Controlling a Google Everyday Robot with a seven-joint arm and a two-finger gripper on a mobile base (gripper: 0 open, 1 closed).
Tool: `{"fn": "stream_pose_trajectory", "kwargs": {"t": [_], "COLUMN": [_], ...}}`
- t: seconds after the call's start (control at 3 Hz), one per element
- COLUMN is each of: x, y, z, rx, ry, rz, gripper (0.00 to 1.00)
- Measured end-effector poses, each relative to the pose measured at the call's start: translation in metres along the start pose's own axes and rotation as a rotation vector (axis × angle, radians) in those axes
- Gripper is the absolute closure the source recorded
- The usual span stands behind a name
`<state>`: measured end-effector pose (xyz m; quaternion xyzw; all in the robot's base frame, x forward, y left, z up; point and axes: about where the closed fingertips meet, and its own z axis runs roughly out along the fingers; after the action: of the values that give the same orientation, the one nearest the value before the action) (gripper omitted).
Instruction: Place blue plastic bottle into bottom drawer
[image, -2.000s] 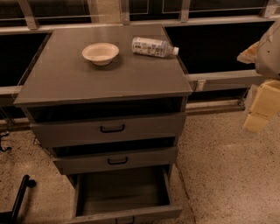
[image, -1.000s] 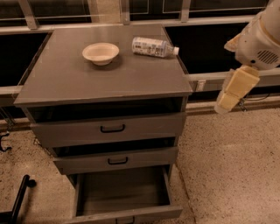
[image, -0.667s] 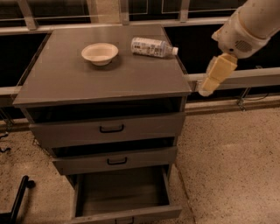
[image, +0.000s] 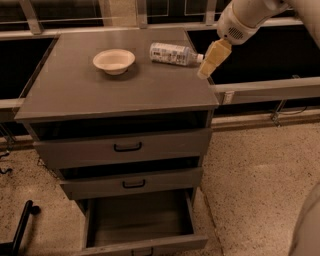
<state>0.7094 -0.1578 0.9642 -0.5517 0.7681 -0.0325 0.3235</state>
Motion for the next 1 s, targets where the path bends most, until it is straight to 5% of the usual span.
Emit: {"fn": "stream_pose_trajectory", "kwargs": {"t": [0.67, 1.0], "x": [0.006, 0.008], "y": [-0.007, -0.026], "z": [0.012, 0.047], "rx": [0.013, 0.047], "ry": [-0.006, -0.021], "rz": [0.039, 0.083], "gripper": [0.0, 0.0]}}
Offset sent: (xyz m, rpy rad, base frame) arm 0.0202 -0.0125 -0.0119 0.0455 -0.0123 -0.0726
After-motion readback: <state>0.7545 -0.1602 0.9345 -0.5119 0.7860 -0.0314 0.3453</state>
